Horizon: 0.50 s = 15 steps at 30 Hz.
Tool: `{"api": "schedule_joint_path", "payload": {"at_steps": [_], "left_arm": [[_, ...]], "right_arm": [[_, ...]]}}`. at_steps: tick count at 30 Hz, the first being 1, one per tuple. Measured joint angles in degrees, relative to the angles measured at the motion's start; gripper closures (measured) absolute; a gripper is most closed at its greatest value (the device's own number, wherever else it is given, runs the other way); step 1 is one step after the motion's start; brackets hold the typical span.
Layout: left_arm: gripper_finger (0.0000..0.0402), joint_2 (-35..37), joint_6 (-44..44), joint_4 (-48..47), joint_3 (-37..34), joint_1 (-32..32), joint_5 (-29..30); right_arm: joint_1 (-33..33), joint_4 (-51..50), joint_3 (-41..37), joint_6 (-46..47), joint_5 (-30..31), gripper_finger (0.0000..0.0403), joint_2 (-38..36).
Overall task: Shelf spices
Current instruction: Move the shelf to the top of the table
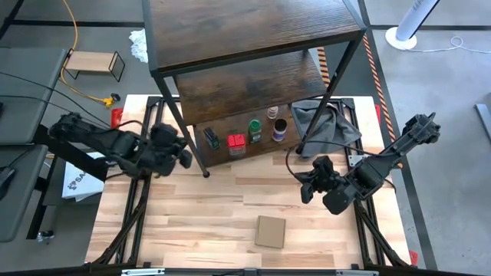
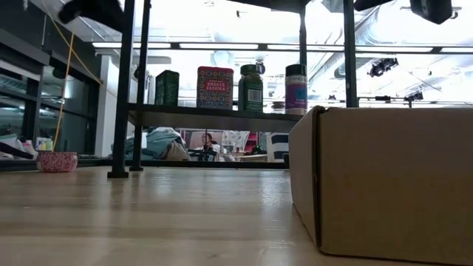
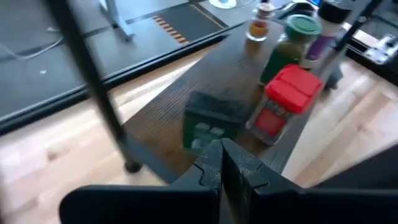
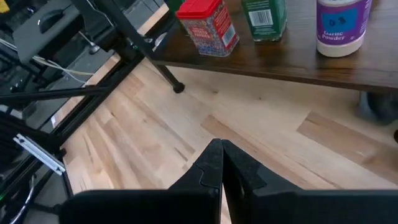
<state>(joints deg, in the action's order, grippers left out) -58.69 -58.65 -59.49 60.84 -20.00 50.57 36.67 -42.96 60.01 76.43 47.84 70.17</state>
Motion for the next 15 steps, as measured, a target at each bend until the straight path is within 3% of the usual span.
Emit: {"api": "schedule_joint_path", "payload": {"at_steps": [6, 15], "left_arm": [[0.0401, -0.9, 15.7, 13.8, 0.0, 2.9, -9.7], [0.0401, -0.1, 19.0, 18.6, 0.0, 2.8, -23.6]], "right_arm": [[0.0, 4.2, 0.0, -4.4, -2.2, 0.0403, 0.0], [0.1, 10.0, 0.0, -11.2, -6.3, 0.0403, -0.3]]}}
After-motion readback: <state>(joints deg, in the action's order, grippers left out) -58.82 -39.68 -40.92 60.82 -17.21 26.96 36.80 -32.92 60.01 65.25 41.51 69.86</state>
